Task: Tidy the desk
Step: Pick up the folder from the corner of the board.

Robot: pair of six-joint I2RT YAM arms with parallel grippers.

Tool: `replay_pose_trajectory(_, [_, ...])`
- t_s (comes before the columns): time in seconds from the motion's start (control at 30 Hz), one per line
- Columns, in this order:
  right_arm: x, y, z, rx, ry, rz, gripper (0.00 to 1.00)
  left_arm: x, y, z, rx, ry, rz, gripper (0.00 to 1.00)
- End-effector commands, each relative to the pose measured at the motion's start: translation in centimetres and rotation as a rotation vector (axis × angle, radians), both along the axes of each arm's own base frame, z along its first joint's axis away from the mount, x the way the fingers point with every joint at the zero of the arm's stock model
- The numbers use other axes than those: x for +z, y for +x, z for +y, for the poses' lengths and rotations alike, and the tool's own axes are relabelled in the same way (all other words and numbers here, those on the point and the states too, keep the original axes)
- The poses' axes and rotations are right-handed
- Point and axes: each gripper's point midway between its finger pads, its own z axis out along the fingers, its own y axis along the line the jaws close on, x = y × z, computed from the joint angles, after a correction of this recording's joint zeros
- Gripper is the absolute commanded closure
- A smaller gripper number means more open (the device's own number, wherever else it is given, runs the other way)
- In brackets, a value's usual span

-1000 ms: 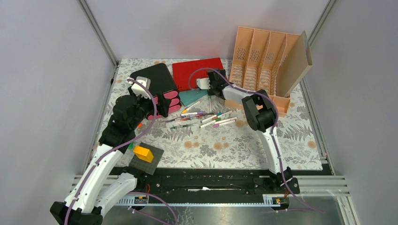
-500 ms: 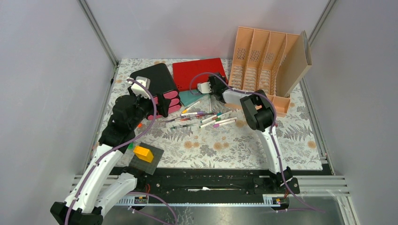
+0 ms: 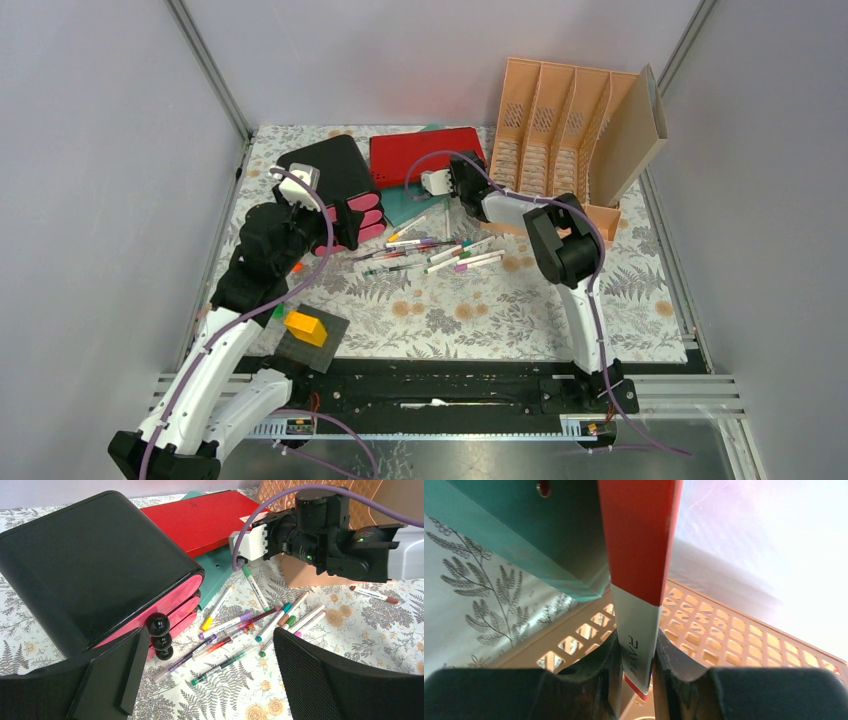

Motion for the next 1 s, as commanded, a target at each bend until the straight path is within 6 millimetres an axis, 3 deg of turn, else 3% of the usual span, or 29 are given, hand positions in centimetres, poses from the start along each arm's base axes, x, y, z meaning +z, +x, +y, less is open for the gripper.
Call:
replay_pose_trajectory(0.0, [6.2, -0.7, 2.4, 0.082, 0.03, -0.084, 0.94, 1.4, 0.3, -0.1, -0.01, -0.016, -0.059, 0.01])
replay_pose_trajectory(0.13, [8.5, -1.0, 2.7, 0.093, 0.04, -0.106, 1.0, 1.4, 0.2, -0.1, -0.013, -0.017, -0.061, 0.01])
replay_pose_trajectory(0.57, [17.0, -2.1, 3.1, 0.139, 0.085, -0.186, 1.0, 1.2, 0.4, -0.1, -0.014, -0.017, -0.057, 0.01])
replay_pose_trajectory(0.97, [22.8, -3.9, 2.8, 0.137, 0.199, -0.201, 1.0, 1.1, 0.4, -0.1, -0.022, -0.019, -0.06, 0.01])
